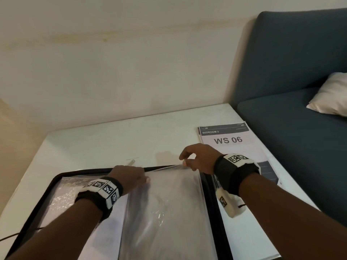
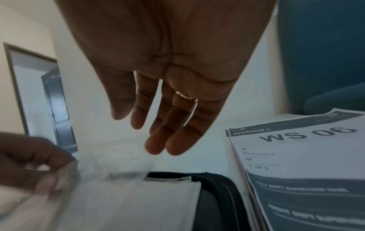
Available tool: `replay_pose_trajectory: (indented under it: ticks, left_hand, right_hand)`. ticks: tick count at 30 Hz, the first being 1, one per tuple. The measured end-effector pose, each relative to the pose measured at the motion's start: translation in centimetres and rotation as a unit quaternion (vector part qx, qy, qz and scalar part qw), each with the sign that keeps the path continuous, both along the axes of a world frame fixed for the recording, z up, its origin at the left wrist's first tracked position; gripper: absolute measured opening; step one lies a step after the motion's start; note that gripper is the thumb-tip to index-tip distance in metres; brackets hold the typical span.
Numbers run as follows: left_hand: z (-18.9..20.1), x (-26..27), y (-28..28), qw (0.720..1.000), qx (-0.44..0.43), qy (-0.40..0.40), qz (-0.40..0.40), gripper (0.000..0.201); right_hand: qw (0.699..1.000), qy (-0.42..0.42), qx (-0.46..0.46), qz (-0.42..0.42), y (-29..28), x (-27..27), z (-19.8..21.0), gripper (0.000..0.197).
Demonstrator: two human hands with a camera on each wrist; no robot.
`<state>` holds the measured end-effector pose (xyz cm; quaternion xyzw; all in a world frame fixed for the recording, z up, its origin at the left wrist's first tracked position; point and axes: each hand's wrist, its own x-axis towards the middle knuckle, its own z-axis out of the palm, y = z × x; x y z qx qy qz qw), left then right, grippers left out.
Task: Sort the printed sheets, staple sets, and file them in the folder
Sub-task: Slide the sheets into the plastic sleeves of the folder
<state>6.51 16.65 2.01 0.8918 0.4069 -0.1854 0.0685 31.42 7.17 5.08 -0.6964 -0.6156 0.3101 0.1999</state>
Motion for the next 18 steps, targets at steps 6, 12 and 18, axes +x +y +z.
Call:
replay_pose_trajectory:
  ticks: [6, 12, 18]
  left_hand:
    - [-0.5, -0.8, 0.9, 0.997, 0.047, 0.054, -0.022, 0.029]
    - [0.4, 0.6, 1.8, 0.993, -0.018, -0.051, 0.106, 0.027]
    - [1.2, 10.0, 2.7, 0.979, -0.021, -0.170, 0.108, 0.041]
  right_hand:
    - [0.988, -0.064, 0.014, -0.137, -4.6, 6.1, -0.1, 0.006]
    - [0.921, -0.210, -0.073, -0.321, -9.8, 12.8, -2.9, 0.043]
    - [0.929, -0.124, -0.136, -0.321, -12.2, 14.7, -5.3, 0.090]
